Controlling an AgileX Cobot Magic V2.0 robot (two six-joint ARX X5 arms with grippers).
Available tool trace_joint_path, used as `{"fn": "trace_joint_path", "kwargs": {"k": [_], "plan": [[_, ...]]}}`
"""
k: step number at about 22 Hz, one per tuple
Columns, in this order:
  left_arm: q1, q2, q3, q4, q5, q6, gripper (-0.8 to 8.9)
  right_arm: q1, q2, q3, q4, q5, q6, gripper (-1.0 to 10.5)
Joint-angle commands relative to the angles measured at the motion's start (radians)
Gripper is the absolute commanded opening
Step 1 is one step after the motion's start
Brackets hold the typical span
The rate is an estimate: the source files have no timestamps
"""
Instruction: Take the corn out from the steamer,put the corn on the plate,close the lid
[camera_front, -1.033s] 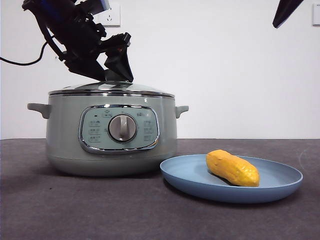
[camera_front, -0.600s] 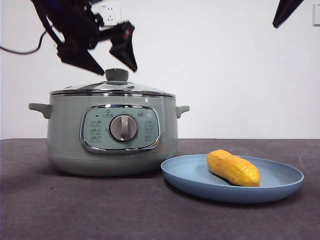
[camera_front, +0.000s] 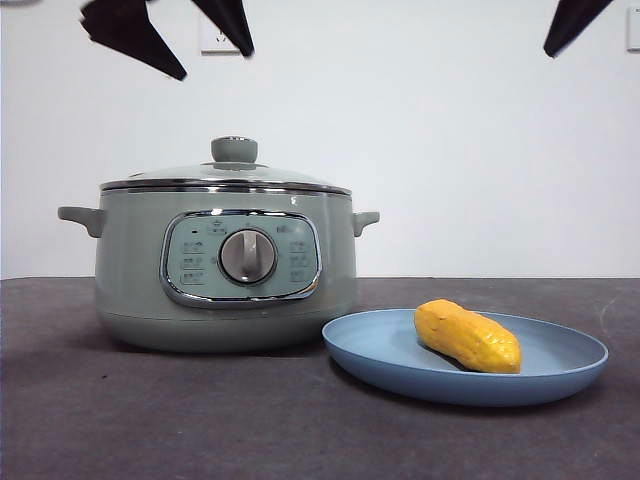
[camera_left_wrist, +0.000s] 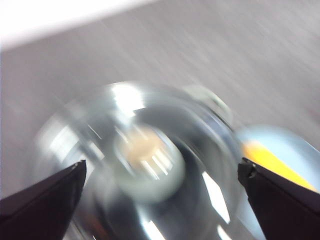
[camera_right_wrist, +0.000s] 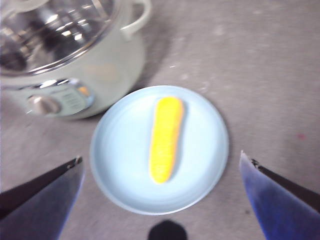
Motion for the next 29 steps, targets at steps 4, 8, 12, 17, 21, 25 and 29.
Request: {"fn": "trace_joint_path", "kwargs": {"k": [4,8,12,17,21,25,29], "plan": [[0.000,-0.047,0.043,-0.327,0.159,0.002,4.32,0.002,-0.001,-0.006,0.002,-0.187,-0.078,5.6],[0.000,-0.068,0.043,-0.442,0.201,0.006,4.25,0.002,-0.001,-0.006,0.002,-0.276,-0.078,5.6],[0.000,-0.070,0.043,-0.525,0.199,0.032,2.88,0.002,-0.001,-0.006,-0.016,-0.277,-0.078,5.2],[0.000,-0.069,0.043,-0.565,0.199,0.059,-0.11,0.002,0.000,-0.006,-0.060,-0.274,-0.085,-0.3],[0.000,-0.069,0.043,-0.563,0.198,0.061,-0.08,0.002,-0.001,-0.006,-0.062,-0.274,-0.088,0.0],[0.000,-0.069,0.043,-0.562,0.195,0.061,-0.04,0.002,-0.001,-0.006,-0.064,-0.272,-0.076,0.0],[0.001,-0.069,0.043,-0.558,0.194,0.060,-0.04,0.002,-0.002,-0.006,-0.065,-0.270,-0.076,0.0]]}}
